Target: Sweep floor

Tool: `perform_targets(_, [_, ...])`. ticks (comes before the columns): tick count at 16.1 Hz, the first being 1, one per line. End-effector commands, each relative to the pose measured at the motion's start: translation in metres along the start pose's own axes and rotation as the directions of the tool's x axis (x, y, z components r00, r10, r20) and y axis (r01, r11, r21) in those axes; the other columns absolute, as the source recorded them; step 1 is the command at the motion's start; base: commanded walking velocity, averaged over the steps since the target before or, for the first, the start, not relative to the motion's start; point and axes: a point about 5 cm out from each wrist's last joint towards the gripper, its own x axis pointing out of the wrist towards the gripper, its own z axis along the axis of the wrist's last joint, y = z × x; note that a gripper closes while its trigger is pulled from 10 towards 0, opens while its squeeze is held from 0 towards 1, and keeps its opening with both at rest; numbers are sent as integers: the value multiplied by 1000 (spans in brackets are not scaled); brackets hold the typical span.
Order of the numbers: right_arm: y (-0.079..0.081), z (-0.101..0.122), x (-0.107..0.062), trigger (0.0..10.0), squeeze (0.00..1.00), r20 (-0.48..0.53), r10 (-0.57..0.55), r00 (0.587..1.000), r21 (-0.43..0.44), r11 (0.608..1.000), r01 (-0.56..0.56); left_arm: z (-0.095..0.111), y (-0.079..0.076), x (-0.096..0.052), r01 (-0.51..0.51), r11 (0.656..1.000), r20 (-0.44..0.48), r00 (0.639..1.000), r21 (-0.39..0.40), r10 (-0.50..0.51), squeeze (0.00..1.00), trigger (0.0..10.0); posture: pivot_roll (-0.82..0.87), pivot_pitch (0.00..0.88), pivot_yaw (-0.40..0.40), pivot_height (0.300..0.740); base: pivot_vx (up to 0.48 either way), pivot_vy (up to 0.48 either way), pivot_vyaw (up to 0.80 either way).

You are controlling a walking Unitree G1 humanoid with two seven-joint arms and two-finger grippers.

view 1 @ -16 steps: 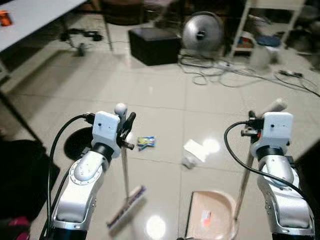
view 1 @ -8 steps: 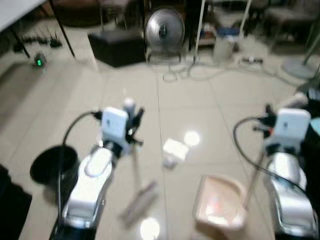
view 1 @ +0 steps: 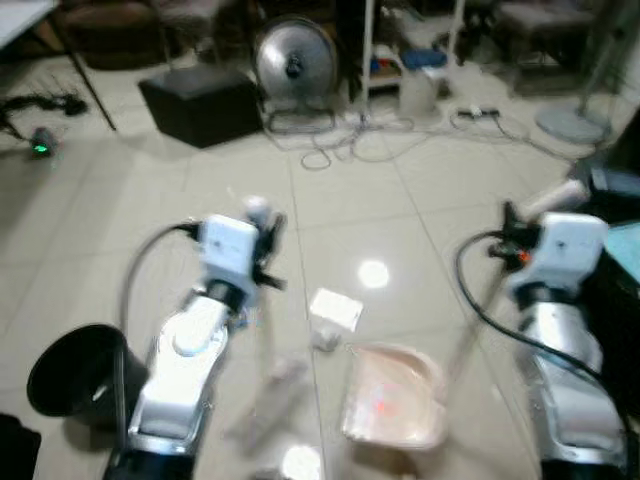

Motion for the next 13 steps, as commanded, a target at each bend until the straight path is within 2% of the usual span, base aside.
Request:
perform_targets(1, [11, 10, 3, 10000, 0, 51, 43, 998, 13, 999, -44, 9, 14, 1, -61, 997, 39, 998, 49, 59, 0, 10000, 12, 26, 29, 740, 304, 0, 0])
perform_targets(13, [17, 6, 2, 10000, 0, 47, 96, 994, 56, 994, -98, 6, 21, 1, -147, 988, 24, 989, 44, 146, 0, 10000, 15, 7, 25, 740, 304, 0, 0])
